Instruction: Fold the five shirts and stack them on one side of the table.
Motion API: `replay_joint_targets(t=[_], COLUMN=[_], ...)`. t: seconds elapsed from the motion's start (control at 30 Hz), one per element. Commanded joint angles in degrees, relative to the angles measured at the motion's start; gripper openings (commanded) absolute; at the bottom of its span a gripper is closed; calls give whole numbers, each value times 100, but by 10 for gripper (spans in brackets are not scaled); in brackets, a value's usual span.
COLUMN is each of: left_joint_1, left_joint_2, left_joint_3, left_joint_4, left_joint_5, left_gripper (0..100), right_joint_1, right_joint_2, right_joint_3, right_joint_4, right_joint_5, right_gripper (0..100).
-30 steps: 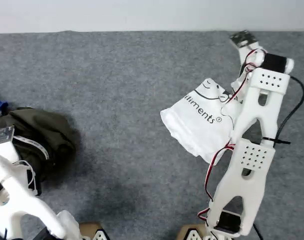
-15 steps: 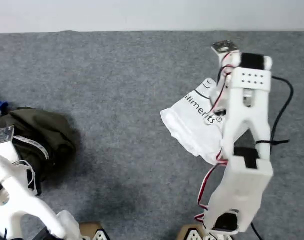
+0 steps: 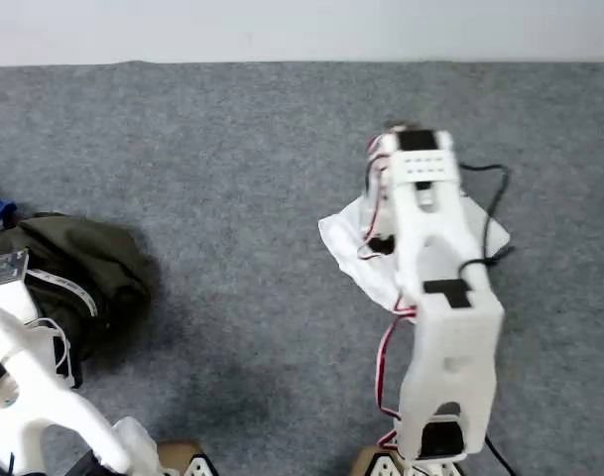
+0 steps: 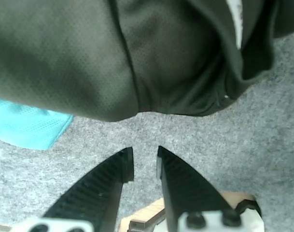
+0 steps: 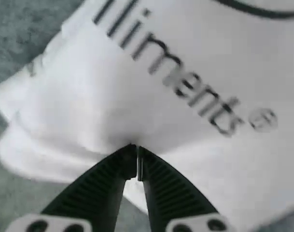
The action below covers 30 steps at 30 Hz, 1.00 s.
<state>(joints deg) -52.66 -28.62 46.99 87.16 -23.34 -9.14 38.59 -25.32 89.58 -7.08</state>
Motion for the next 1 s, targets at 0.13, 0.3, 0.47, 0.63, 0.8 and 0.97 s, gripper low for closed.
replay_joint_targets(t=[0.13,0.3,0.47,0.63,0.8,0.97], left_joint_1=[35,35,35,35,35,35], left_joint_2=[-114,-114,-114,-114,-114,-114], left_joint_3=[-22,-22,-13,-13,-13,-13], left_joint_4=[-97,-97,-97,-97,-97,-97], left_joint_5=[53,53,53,53,53,53], left_gripper=[93,93,93,93,93,93], right_joint_1=[-681,-453,-92,-66,75,207], right_joint_2=[268,-101,-523,-875,-1182,-1218], right_joint_3=[-79,-440,-800,-897,-862,-888], right_joint_4=[-646,-295,479,1165,1323,1138], right_joint_5=[-44,-62,-70,-105,-1090,-1767], right_gripper=[12,12,12,13,11,36])
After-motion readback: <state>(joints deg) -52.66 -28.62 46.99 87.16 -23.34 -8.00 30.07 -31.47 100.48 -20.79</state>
